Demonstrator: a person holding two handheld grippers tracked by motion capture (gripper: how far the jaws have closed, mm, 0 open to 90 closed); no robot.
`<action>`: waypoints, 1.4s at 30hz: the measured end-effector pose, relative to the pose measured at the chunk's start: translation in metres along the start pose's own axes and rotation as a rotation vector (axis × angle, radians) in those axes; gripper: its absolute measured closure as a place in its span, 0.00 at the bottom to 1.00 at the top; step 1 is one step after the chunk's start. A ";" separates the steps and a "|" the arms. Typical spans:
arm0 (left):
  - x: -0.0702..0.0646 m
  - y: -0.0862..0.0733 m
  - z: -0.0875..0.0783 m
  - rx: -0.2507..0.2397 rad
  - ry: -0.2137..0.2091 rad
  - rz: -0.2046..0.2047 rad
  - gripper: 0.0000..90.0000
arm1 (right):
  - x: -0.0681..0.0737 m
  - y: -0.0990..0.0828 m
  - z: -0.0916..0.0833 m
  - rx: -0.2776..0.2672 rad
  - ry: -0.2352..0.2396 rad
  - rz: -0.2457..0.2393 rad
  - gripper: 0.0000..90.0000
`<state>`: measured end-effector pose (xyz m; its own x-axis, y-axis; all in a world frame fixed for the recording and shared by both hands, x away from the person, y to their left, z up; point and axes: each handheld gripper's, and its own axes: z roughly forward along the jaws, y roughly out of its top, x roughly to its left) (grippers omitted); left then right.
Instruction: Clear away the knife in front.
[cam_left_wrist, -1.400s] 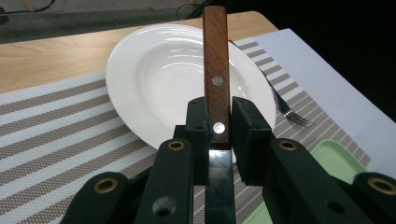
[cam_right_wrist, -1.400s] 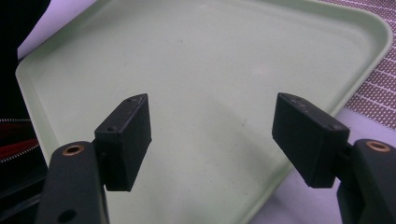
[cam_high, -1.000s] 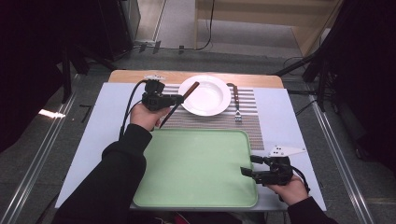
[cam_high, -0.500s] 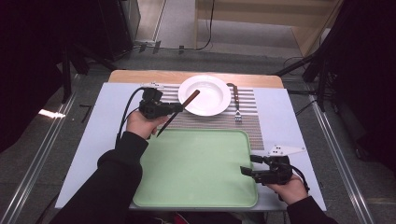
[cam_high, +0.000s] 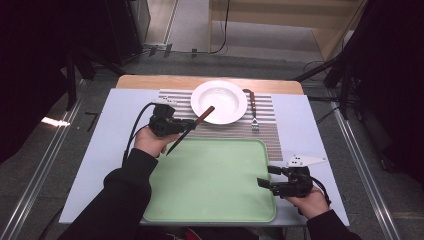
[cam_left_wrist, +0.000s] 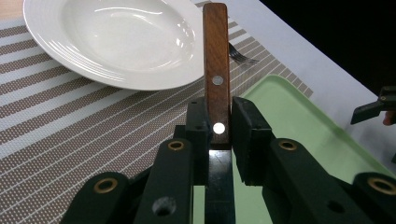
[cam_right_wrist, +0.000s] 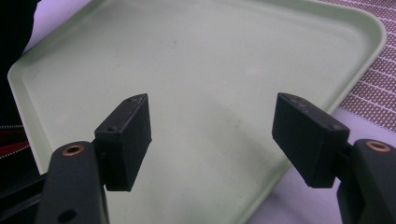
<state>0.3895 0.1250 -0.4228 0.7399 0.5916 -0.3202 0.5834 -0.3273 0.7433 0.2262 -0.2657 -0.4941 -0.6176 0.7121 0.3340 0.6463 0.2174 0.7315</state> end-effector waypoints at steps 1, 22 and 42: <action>0.000 -0.001 0.000 0.006 -0.004 -0.003 0.86 | 0.000 0.000 0.000 -0.001 -0.001 0.000 0.30; -0.012 -0.032 0.007 0.073 -0.047 0.023 0.85 | 0.000 0.000 -0.001 -0.002 -0.001 0.002 0.30; -0.015 -0.063 -0.008 0.086 -0.055 -0.005 0.85 | 0.001 0.000 -0.001 -0.002 0.000 -0.001 0.30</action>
<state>0.3390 0.1426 -0.4602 0.7528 0.5529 -0.3573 0.6121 -0.3882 0.6889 0.2259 -0.2656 -0.4934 -0.6183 0.7116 0.3337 0.6450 0.2169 0.7328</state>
